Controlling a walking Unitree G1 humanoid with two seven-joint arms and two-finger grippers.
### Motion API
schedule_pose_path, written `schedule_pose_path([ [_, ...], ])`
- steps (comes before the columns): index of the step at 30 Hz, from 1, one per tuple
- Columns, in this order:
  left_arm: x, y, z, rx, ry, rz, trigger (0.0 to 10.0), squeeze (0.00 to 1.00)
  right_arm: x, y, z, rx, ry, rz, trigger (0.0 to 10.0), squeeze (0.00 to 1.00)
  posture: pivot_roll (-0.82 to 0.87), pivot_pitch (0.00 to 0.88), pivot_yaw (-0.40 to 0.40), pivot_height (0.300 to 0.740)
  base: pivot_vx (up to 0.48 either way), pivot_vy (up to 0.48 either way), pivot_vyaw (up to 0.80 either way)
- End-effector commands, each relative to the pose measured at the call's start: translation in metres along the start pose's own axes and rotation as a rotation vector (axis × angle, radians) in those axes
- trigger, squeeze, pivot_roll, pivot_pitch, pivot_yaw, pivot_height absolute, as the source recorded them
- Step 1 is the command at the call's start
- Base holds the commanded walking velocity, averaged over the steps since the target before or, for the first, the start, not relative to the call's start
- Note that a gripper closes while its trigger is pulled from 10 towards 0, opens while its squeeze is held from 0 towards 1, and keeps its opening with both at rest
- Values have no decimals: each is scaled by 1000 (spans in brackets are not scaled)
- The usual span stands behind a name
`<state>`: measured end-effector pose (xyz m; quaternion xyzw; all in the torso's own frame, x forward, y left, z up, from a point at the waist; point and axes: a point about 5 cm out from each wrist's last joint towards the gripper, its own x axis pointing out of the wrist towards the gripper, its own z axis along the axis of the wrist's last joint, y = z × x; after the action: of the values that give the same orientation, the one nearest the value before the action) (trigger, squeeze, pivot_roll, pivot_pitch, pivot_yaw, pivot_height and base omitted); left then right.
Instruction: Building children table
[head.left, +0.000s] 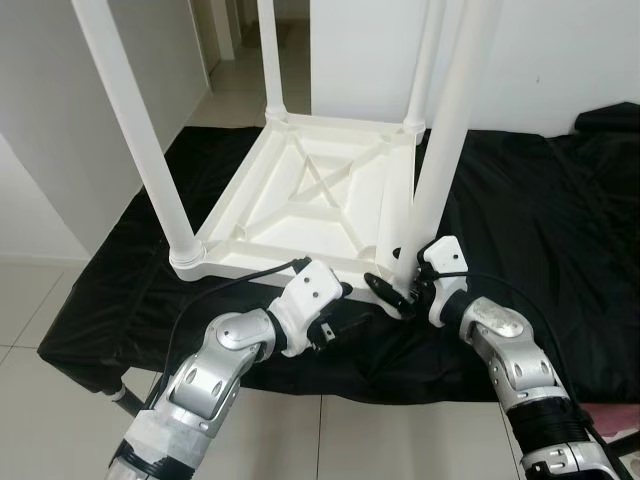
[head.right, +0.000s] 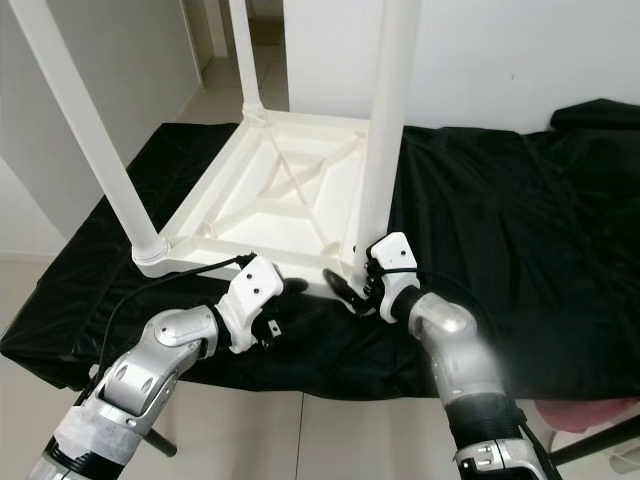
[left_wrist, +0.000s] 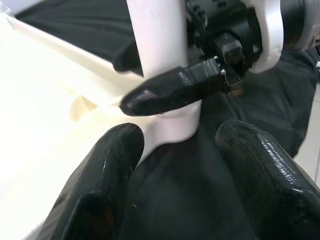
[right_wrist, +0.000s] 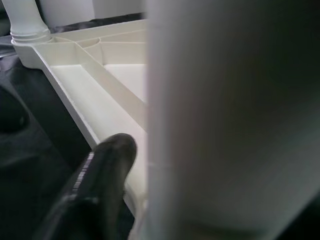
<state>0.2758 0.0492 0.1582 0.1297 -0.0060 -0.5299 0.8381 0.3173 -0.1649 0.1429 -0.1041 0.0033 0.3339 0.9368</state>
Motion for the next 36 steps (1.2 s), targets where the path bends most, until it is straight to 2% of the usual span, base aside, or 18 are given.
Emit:
schedule_pose_path([
  [1, -1, 2, -2, 3, 11, -3, 10000, 0, 1, 5, -5, 15, 17, 51, 0, 0, -2, 58, 41, 740, 0, 0, 0],
  [5, -2, 3, -2, 0, 8, 3, 10000, 0, -1, 7, -6, 29, 13, 61, 0, 0, -1, 54, 39, 740, 0, 0, 0],
  [6, -3, 3, -3, -4, 11, 11, 10000, 0, -2, 9, -6, 42, 11, 49, 10000, 0, 3, 66, 31, 740, 0, 0, 0],
  [10, -6, 1, -5, -24, 13, 14, 10000, 0, -4, 13, -4, 92, -16, 8, 10000, 0, 6, 77, 32, 740, 0, 0, 0],
  [13, -7, -2, -7, -27, 15, 13, 10000, 0, -6, 15, -5, 91, -27, -11, 10000, 0, 8, 75, 27, 740, 0, 0, 0],
  [15, -8, -7, -10, -36, 19, 12, 10000, 0, -9, 21, -7, 100, -38, -84, 10000, 0, 14, 70, 18, 740, 0, 0, 0],
  [18, -8, -7, -12, -40, 23, 23, 10000, 0, -10, 25, -8, 106, -37, -131, 10000, 0, 15, 63, 17, 740, 0, 0, 0],
  [21, -8, -6, -13, -46, 23, 36, 10000, 0, -10, 32, -10, 145, -37, -306, 10000, 0, 21, 46, 19, 740, 0, 0, 0],
  [24, -8, -6, -13, -46, 23, 36, 10000, 0, -10, 32, -10, 145, -37, -306, 10000, 0, 21, 46, 19, 740, 0, 0, 0],
  [26, -8, -6, -13, -45, 22, 27, 10000, 0, -8, 38, -9, 180, -50, -409, 10000, 0, 21, 35, 27, 740, 0, 0, 0],
  [27, -8, -6, -13, -45, 22, 27, 10000, 0, -8, 38, -9, 180, -50, -409, 10000, 0, 21, 35, 27, 740, 0, 0, 0],
  [30, -8, -6, -14, -40, 26, 20, 10000, 0, -3, 52, -7, 245, -52, -580, 10000, 0, 15, 30, 28, 740, 0, 0, 0],
  [33, -8, -6, -14, -41, 26, 20, 10000, 0, -2, 56, -6, 267, -46, -631, 10000, 0, 15, 30, 28, 740, 0, 0, 0],
  [35, -6, -8, -14, -44, 23, 17, 10000, 0, -3, 58, -6, 272, -30, -729, 10000, 0, 9, 34, 27, 740, 0, 0, 0],
  [36, -6, -8, -14, -44, 23, 17, 10000, 0, -3, 58, -6, 272, -30, -729, 10000, 0, 9, 34, 27, 740, 0, 0, 0],
])
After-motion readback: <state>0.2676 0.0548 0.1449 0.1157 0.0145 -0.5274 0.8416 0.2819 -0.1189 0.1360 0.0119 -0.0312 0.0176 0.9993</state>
